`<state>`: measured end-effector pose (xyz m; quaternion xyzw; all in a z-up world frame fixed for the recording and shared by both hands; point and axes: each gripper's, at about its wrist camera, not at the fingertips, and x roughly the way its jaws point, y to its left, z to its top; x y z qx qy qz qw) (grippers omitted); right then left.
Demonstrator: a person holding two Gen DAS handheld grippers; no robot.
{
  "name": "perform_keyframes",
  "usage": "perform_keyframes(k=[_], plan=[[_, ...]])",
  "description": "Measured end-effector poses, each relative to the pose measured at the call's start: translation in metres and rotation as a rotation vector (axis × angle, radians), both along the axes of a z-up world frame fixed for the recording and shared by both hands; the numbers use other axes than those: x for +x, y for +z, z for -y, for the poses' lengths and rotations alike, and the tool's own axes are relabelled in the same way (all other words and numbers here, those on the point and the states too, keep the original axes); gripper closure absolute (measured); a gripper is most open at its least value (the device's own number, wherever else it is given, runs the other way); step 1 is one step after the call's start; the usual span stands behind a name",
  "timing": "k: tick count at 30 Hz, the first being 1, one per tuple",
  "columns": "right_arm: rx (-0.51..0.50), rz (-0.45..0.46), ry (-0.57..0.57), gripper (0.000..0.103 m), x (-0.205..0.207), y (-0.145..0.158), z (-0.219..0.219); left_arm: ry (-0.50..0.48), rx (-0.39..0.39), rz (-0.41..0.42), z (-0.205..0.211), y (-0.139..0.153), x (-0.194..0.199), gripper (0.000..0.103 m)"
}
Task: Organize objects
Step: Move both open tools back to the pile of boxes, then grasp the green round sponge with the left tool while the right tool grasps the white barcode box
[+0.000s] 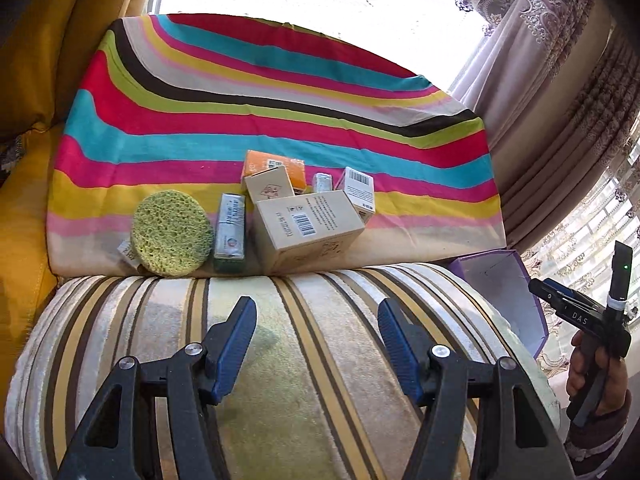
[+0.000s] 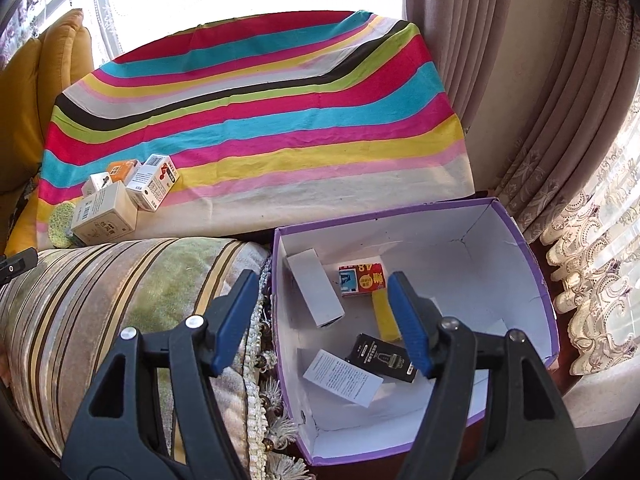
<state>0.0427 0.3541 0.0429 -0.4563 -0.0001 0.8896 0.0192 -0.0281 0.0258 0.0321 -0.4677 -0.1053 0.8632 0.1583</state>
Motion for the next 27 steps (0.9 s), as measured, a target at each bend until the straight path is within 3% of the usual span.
perform_keyframes(k=[9,15,27], plan=[[-0.004,0.022,0.06,0.031,-0.008,-0.007,0.022,0.071,-0.123,0.018,0.039,-0.005,-0.007,0.03],[-0.012,0.039,0.094,0.031,-0.015,-0.011,0.036,0.059,-0.227,0.037,0.043,-0.009,-0.018,0.023],[-0.036,0.065,0.152,0.03,-0.037,-0.017,0.062,-0.005,-0.393,0.143,0.037,-0.037,-0.056,0.022]])
